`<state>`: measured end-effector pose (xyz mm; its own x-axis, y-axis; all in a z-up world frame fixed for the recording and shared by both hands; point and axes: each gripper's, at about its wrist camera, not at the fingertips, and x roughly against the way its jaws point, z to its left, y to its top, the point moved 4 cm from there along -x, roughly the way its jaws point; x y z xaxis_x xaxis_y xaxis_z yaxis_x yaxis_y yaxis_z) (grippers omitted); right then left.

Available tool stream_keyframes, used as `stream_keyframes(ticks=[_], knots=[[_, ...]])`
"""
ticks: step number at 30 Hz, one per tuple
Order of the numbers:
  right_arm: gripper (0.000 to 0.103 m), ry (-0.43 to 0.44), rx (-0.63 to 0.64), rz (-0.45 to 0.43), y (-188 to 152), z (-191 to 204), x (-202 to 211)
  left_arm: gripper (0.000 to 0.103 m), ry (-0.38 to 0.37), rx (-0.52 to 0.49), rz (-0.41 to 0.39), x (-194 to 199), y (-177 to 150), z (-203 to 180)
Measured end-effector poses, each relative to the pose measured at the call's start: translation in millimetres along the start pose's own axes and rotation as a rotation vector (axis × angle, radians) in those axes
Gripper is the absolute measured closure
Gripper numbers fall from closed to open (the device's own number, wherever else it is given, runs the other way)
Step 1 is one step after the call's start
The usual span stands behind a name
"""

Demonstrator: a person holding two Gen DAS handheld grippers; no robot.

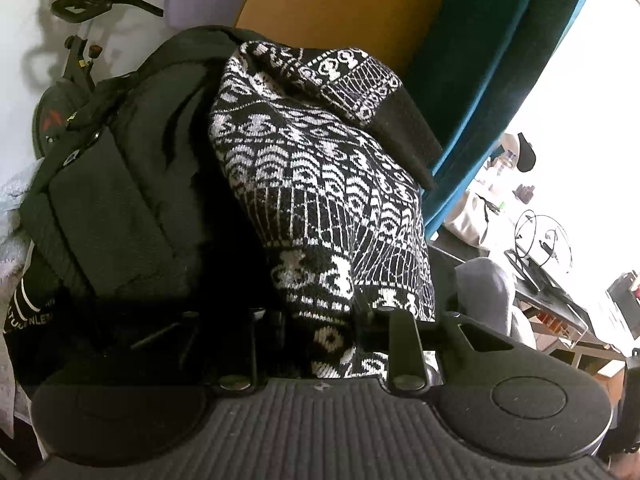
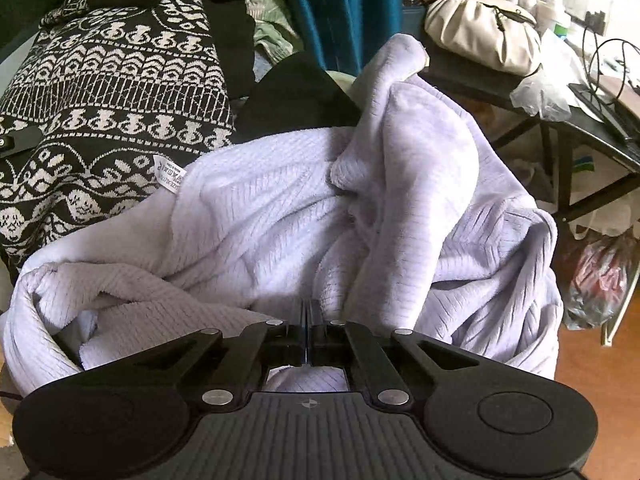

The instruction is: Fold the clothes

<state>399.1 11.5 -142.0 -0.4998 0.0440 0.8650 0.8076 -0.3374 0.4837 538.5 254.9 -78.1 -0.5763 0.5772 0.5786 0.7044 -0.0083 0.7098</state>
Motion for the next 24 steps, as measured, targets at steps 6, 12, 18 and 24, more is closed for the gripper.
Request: stream_keyframes(ticks=[6, 12, 18, 24], knots=[[0.103, -0.005, -0.009, -0.003, -0.8, 0.4, 0.2, 0.074, 0.002, -0.01, 0.011, 0.7, -1.3, -1.2], [0.103, -0.006, -0.022, -0.003, -2.4, 0.3, 0.6, 0.073, 0.01, -0.02, 0.019, 2.0, -4.9, -3.5], [0.1, 0.011, -0.032, -0.011, -2.0, 1.4, 2.8, 0.022, 0.014, -0.057, 0.044, 7.7, -11.2, -9.5], [0.079, 0.067, -0.001, -0.053, -1.9, 11.4, 11.7, 0.01, 0.035, 0.011, 0.029, 28.7, -23.0, 8.3]])
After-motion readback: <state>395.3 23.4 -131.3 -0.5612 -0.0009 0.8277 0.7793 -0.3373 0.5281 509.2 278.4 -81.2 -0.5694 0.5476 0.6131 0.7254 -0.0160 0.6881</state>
